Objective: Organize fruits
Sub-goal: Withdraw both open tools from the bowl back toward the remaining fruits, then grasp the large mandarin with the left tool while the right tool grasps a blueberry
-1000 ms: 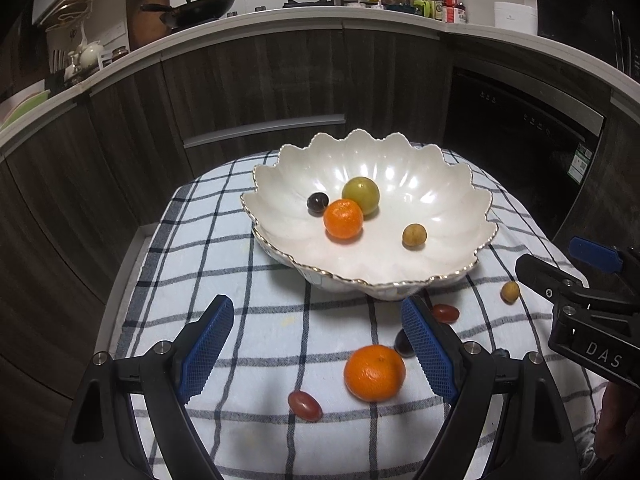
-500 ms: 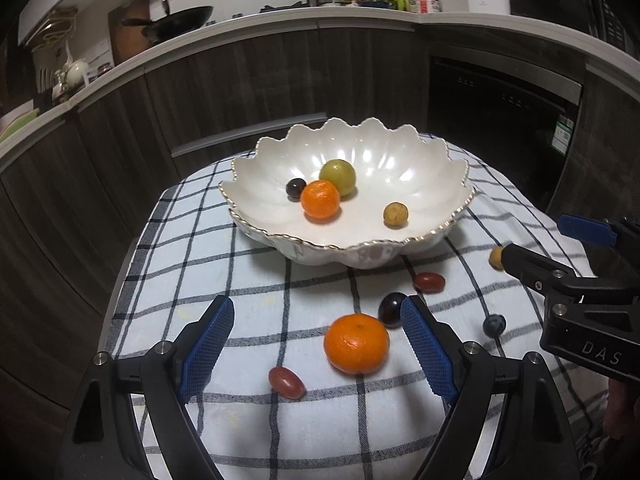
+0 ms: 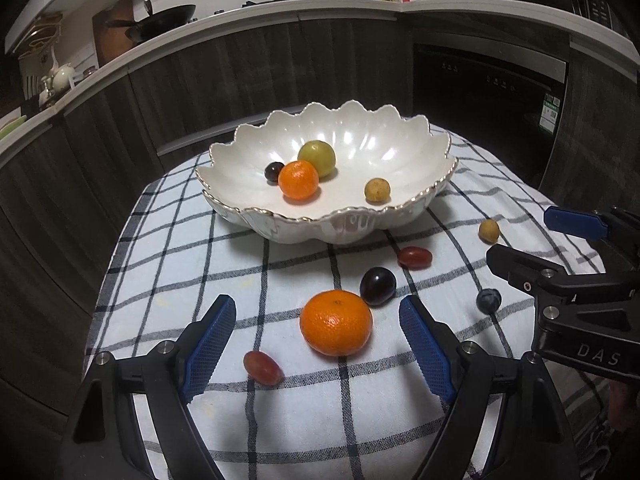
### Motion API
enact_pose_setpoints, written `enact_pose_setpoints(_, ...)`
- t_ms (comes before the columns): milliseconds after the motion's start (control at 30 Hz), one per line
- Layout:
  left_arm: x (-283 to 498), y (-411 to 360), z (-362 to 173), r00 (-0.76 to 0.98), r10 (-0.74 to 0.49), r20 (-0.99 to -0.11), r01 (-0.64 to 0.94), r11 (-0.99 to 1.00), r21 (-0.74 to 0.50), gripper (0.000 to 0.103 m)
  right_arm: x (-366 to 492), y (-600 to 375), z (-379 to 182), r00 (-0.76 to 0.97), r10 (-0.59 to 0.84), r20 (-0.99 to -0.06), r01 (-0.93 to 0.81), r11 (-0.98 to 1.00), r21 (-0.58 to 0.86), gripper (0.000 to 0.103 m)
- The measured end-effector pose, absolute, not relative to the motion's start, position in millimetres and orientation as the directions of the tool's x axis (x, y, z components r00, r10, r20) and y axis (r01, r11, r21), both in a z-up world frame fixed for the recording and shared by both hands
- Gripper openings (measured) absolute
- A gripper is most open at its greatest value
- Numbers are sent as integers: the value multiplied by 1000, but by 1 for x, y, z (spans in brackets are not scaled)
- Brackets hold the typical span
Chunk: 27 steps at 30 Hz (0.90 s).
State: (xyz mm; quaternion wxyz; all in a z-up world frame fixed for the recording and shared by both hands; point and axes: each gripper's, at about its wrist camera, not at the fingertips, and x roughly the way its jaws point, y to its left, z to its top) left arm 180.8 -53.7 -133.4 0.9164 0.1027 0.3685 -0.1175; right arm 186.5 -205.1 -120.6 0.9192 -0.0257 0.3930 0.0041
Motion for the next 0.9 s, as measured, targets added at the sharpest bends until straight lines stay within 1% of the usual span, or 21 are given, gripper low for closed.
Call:
enact_pose_setpoints(100, 181, -56, -138, 697, -143, -703, 298, 949, 103, 80, 186, -206, -125, 686, -10, -728, -31, 999, -42, 77)
enact_pose_setpoints(167, 180, -57, -141, 697, -142, -703, 301, 947, 107, 76, 186, -205, -127, 682, -7, -731, -34, 999, -41, 76)
enact_pose_setpoints(333, 180, -60, -150, 687, -144, -712, 320, 940, 119, 74, 187, -205, -134, 667, 4, -745, -46, 998, -35, 65)
enact_pose_setpoints(433, 181, -61, -153, 680, -151, -718, 329, 937, 114, 71, 187, -205, -139, 655, 14, -756, -53, 998, -27, 61)
enact_pose_setpoints(600, 183, -62, -158, 668, -154, -728, 334, 936, 108, 68, 186, -203, -145, 639, 32, -768, -67, 998, -14, 59)
enact_pose_setpoints(733, 186, -63, -162, 656, -158, -738, 337, 936, 99, 65, 187, -202, -150, 630, 39, -776, -75, 997, -10, 55)
enact_pose_setpoints(900, 189, -63, -167, 636, -165, -754, 337, 938, 79, 63, 189, -202, -155, 616, 50, -786, -79, 997, 1, 54)
